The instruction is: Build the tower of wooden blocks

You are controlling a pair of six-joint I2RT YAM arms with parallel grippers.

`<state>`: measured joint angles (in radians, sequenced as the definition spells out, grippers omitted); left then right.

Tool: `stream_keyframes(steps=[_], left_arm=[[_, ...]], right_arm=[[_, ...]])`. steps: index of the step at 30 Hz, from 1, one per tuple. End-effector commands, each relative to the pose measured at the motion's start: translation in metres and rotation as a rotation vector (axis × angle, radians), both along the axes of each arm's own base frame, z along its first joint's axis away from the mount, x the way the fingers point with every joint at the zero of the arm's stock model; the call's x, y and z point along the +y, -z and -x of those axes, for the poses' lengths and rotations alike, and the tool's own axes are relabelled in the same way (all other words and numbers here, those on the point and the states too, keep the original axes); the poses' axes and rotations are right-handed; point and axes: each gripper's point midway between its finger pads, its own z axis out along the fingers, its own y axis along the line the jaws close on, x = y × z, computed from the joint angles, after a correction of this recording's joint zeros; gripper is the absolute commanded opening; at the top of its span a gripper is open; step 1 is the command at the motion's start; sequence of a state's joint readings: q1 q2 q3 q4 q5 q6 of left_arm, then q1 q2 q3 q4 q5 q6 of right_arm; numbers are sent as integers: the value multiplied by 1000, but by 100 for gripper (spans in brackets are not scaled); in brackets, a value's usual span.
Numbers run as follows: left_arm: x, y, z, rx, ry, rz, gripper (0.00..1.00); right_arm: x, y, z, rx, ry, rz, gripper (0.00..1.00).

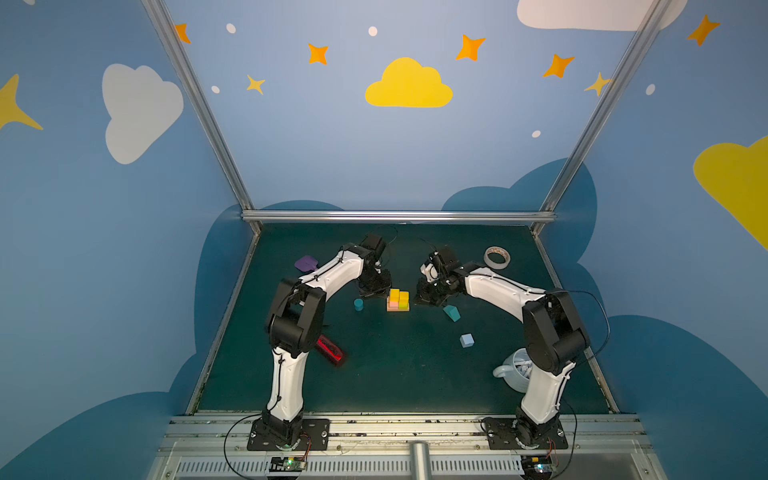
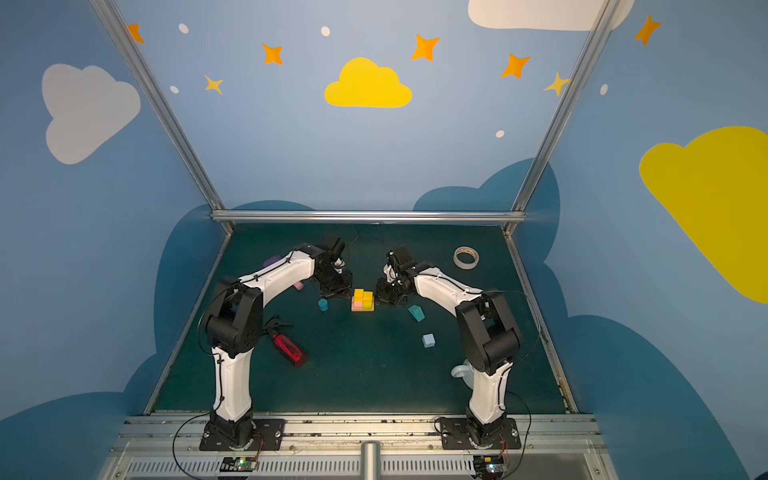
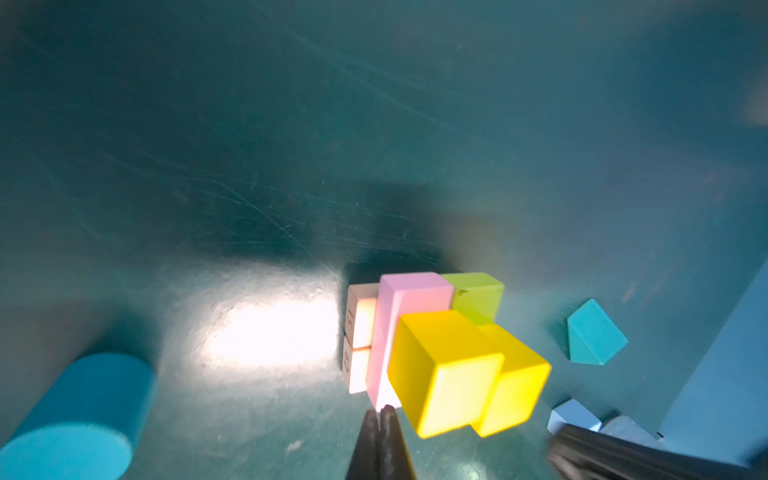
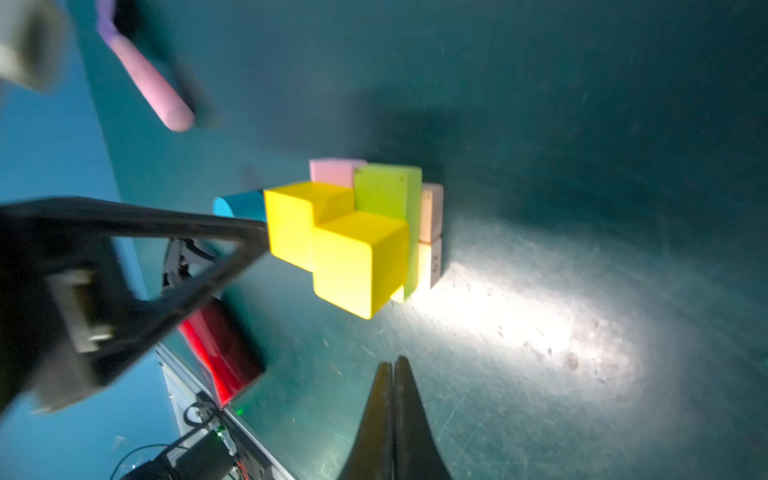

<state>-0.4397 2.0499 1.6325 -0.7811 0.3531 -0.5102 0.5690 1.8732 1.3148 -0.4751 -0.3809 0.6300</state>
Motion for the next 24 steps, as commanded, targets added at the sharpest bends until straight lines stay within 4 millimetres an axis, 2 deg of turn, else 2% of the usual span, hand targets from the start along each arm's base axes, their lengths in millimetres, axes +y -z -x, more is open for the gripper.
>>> stream_keyframes(steps=[1, 13, 24], left_arm=[[4, -22, 2, -36, 6, -11, 5], [10, -39, 7, -70, -14, -6, 5], [10, -42, 9, -74, -13, 2, 5]], right_arm=[[0, -4, 6, -12, 5, 1, 0], [12, -1, 2, -47, 39, -62, 0], [19, -3, -1, -48, 35, -87, 0]])
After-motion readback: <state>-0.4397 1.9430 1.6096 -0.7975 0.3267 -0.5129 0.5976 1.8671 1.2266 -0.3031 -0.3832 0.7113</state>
